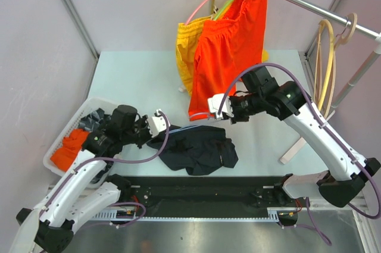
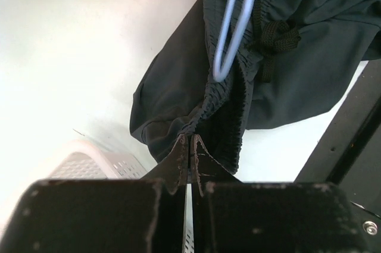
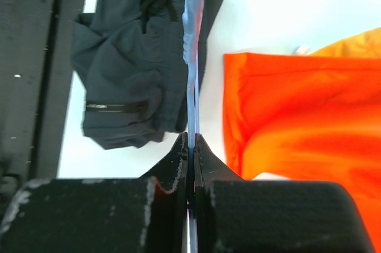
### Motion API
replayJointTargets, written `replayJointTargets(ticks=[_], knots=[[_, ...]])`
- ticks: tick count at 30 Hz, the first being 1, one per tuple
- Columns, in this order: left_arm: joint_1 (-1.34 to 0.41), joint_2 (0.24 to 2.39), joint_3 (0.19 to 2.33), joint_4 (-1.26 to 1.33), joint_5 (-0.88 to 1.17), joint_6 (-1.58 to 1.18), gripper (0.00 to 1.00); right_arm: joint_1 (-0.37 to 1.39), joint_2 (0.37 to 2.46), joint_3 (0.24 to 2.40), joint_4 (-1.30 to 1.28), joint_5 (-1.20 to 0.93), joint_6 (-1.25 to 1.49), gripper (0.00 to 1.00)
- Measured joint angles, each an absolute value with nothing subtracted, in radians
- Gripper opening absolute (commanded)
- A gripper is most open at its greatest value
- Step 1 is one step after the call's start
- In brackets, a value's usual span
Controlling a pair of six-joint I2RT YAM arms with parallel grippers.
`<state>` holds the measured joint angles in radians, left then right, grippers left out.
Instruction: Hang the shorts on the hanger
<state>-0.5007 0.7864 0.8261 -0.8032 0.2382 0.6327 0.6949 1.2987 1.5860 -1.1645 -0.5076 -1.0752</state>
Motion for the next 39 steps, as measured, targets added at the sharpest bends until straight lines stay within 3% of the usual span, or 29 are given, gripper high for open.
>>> replayJointTargets(ticks=[22, 29, 39], knots=[[-0.501, 0.921, 0.926, -0.801, 0.239, 0.503, 0.00, 0.716, 1.370, 1.570, -1.098, -0.490, -1.028, 0.00], [-0.482, 0.931, 0.926, -0.790, 0.236, 0.479, 0.00, 0.554, 1.324, 1.571, -1.104, -0.498, -0.956, 0.00], [-0.374, 1.075, 0.990, -0.783, 0.287, 0.406, 0.00, 0.593, 1.233, 1.571, -1.156, -0.579, -0.916, 0.00]])
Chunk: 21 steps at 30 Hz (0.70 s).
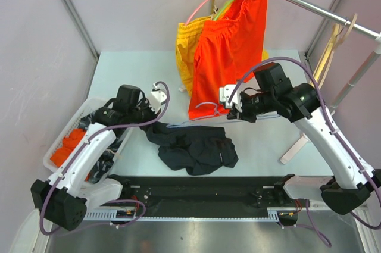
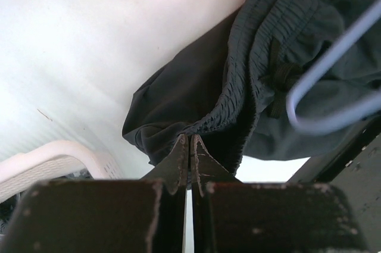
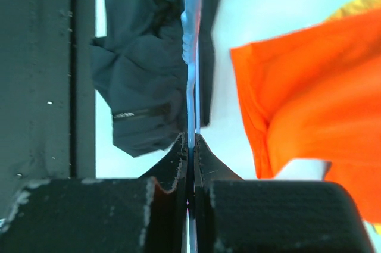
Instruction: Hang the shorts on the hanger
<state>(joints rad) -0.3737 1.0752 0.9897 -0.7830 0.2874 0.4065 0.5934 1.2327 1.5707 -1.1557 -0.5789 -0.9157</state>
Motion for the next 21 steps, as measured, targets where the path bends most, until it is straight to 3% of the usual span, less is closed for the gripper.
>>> replayJointTargets(ticks=[21], knots=[[-0.370, 1.061, 1.061, -0.803, 0.367, 0.357, 0.00, 0.735, 1.400, 1.505, -0.918, -0.521, -0.784, 0.00]])
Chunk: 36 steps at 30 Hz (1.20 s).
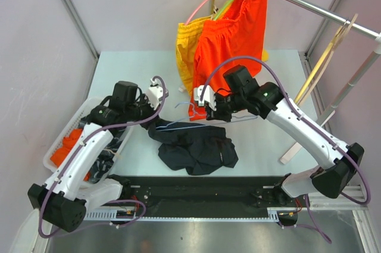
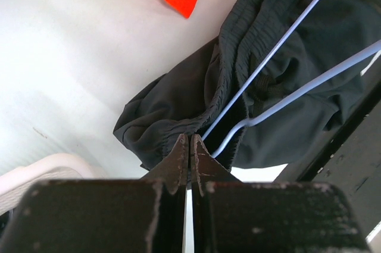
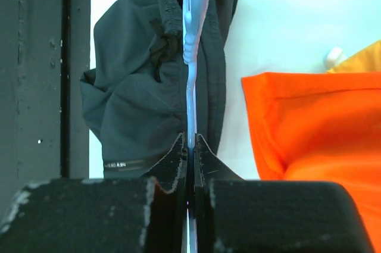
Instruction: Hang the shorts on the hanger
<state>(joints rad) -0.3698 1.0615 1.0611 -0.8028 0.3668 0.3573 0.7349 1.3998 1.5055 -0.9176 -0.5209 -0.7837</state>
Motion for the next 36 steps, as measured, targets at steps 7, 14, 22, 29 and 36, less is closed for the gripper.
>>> replayJointTargets(ticks=[7, 14, 22, 29, 36], knots=[[-0.370, 1.077, 1.107, -0.826, 0.447, 0.340, 0.06, 0.752, 1.399, 1.377, -0.738, -0.525, -0.681, 0.00], [-0.204, 1.132, 1.226, -0.987, 0.679, 0.443, 0.86, 0.741, 1.411, 1.321, -0.551, -0.554, -0.622, 0.00], [0.115, 1.223, 1.364, -1.226, 0.760, 0.909, 0.91, 0.696, 1.411, 1.291, -0.462, -0.602, -0.624, 0.00], [0.073, 1.208, 1.241, -1.188, 0.757, 1.156, 0.81, 0.693, 1.410, 1.281, -0.457, -0.632, -0.649, 0.00], [-0.142, 1.196, 1.086, -0.991, 0.714, 1.172, 0.51, 0.712, 1.392, 1.274, -0.456, -0.642, -0.667, 0.00]])
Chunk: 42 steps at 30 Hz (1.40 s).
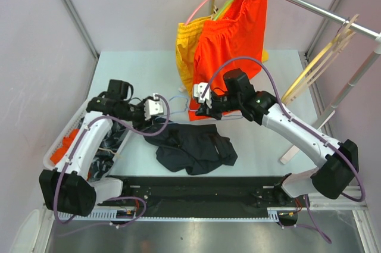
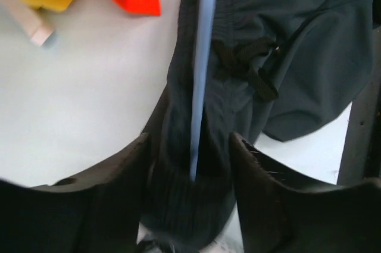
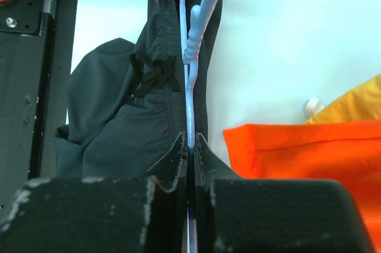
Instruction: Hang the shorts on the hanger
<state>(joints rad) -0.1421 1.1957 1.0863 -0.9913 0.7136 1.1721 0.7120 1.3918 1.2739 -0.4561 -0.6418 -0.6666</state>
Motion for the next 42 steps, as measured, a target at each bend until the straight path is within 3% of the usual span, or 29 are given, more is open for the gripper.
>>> replayJointTargets(ticks=[1, 3, 4, 5, 7, 8, 10, 11, 13, 14, 17, 22, 27, 31, 42], knots=[[-0.170, 1.191, 1.059, -0.960, 0.707, 1.168, 0.39, 0.717, 1.387, 1.274, -0.453, -0.642, -0.667, 0.00], [-0.200, 1.188, 1.029, -0.926, 0.699, 1.150, 0.24, 0.725, 1.379, 1.274, -0.446, -0.642, -0.666, 0.00], [-0.210, 1.187, 1.021, -0.908, 0.694, 1.143, 0.07, 0.728, 1.374, 1.274, -0.441, -0.642, -0.665, 0.00], [-0.212, 1.187, 1.020, -0.897, 0.691, 1.131, 0.01, 0.730, 1.370, 1.274, -0.438, -0.641, -0.665, 0.00], [-0.212, 1.181, 1.020, -0.872, 0.688, 1.119, 0.00, 0.730, 1.362, 1.274, -0.434, -0.636, -0.660, 0.04], [-0.212, 1.175, 1.020, -0.864, 0.688, 1.113, 0.00, 0.730, 1.359, 1.274, -0.433, -0.632, -0.657, 0.25], [-0.212, 1.153, 1.013, -0.843, 0.688, 1.097, 0.00, 0.730, 1.348, 1.274, -0.435, -0.617, -0.629, 0.48], [-0.212, 1.137, 1.005, -0.834, 0.687, 1.089, 0.00, 0.730, 1.340, 1.274, -0.435, -0.610, -0.614, 0.67], [-0.211, 1.099, 0.984, -0.816, 0.688, 1.071, 0.00, 0.720, 1.310, 1.274, -0.451, -0.603, -0.574, 0.76], [-0.211, 1.076, 0.972, -0.807, 0.687, 1.061, 0.00, 0.710, 1.287, 1.273, -0.467, -0.598, -0.548, 0.85], [-0.210, 1.000, 0.941, -0.795, 0.690, 1.059, 0.00, 0.626, 1.190, 1.273, -0.516, -0.604, -0.439, 0.92], [-0.237, 0.896, 0.890, -0.828, 0.686, 1.147, 0.00, 0.525, 1.033, 1.274, -0.536, -0.606, -0.282, 0.96], [-0.297, 0.840, 0.846, -0.938, 0.668, 1.312, 0.00, 0.530, 1.000, 1.288, -0.536, -0.610, -0.217, 0.89], [-0.352, 0.780, 0.807, -0.995, 0.646, 1.420, 0.00, 0.535, 1.061, 1.293, -0.542, -0.611, -0.190, 0.78], [-0.541, 0.619, 0.767, -1.107, 0.582, 1.625, 0.00, 0.614, 1.464, 1.291, -0.554, -0.610, -0.170, 0.69]])
